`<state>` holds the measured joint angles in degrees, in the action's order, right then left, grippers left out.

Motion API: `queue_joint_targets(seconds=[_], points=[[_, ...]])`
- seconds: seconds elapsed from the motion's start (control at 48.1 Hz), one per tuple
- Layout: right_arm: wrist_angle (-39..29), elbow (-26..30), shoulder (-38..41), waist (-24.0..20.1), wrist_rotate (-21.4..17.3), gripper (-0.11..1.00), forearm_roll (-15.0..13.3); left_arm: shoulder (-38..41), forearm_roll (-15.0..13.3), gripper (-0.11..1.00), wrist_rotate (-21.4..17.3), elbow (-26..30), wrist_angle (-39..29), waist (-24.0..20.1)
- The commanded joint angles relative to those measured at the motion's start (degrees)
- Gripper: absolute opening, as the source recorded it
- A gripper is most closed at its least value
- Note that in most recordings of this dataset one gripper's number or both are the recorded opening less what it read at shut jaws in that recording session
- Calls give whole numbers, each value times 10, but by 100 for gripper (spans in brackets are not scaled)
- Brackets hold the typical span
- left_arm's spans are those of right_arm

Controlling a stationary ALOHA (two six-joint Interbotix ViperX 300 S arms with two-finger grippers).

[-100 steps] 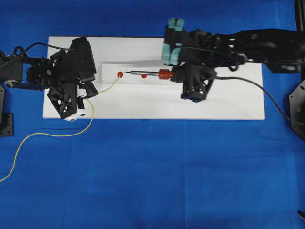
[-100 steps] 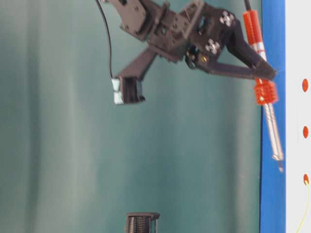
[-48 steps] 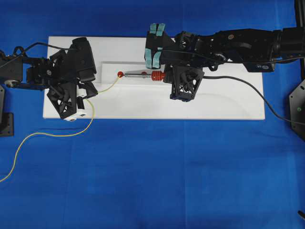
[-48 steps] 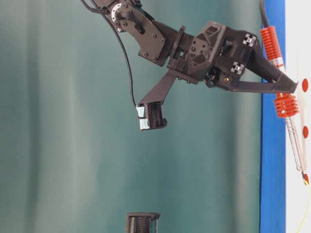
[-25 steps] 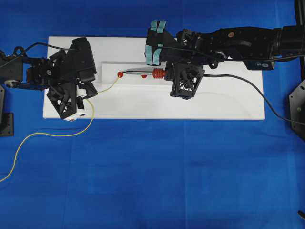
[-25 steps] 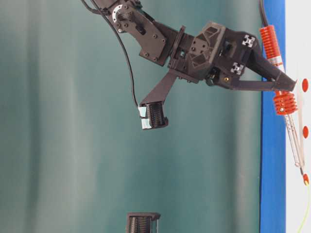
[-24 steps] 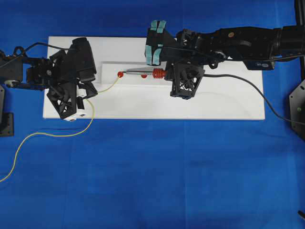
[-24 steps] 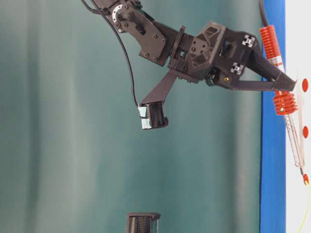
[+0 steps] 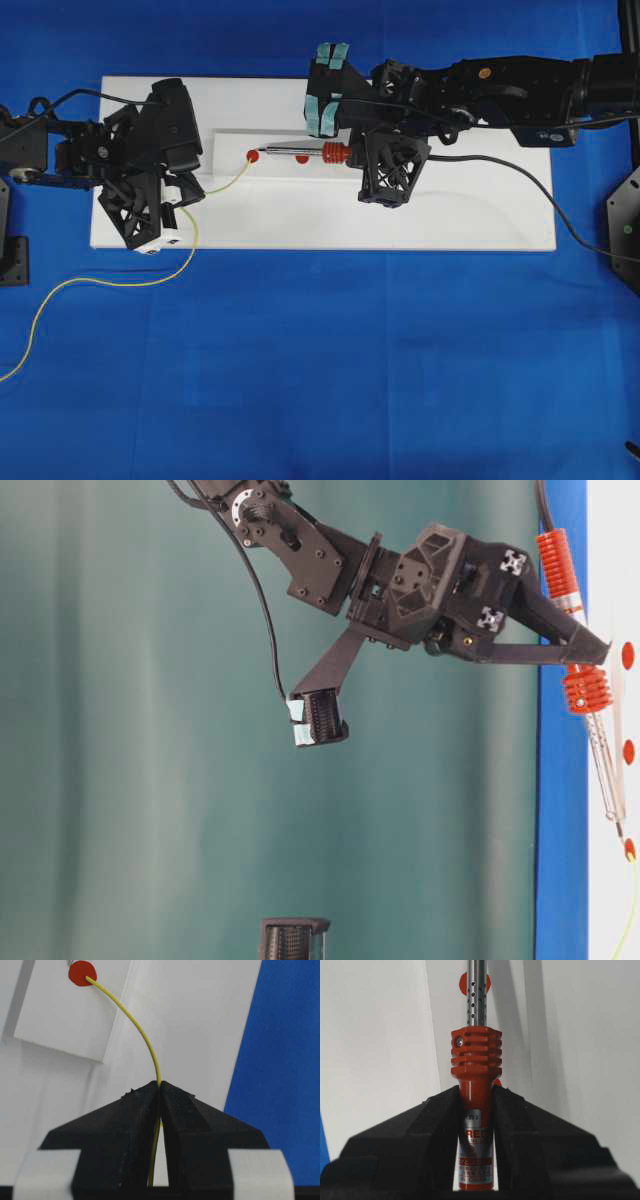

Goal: Touch the tip of the soldering iron to the tip of the solder at the mark.
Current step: 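Hold the iron tip against the solder tip at the left dot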

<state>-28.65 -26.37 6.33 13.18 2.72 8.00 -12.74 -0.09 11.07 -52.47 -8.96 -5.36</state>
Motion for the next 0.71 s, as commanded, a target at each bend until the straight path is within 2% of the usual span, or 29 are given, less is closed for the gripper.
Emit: queue_joint_targets(seconds=[0.0, 0.145, 0.686], points=[[2, 17, -5, -6, -1, 6, -1, -2, 0, 3, 6, 14, -4, 0], [2, 17, -4, -8, -2, 6, -1, 0, 0, 3, 25, 18, -21, -5], [2, 17, -4, -8, -2, 6, -1, 0, 0, 3, 55, 36, -53, -5]])
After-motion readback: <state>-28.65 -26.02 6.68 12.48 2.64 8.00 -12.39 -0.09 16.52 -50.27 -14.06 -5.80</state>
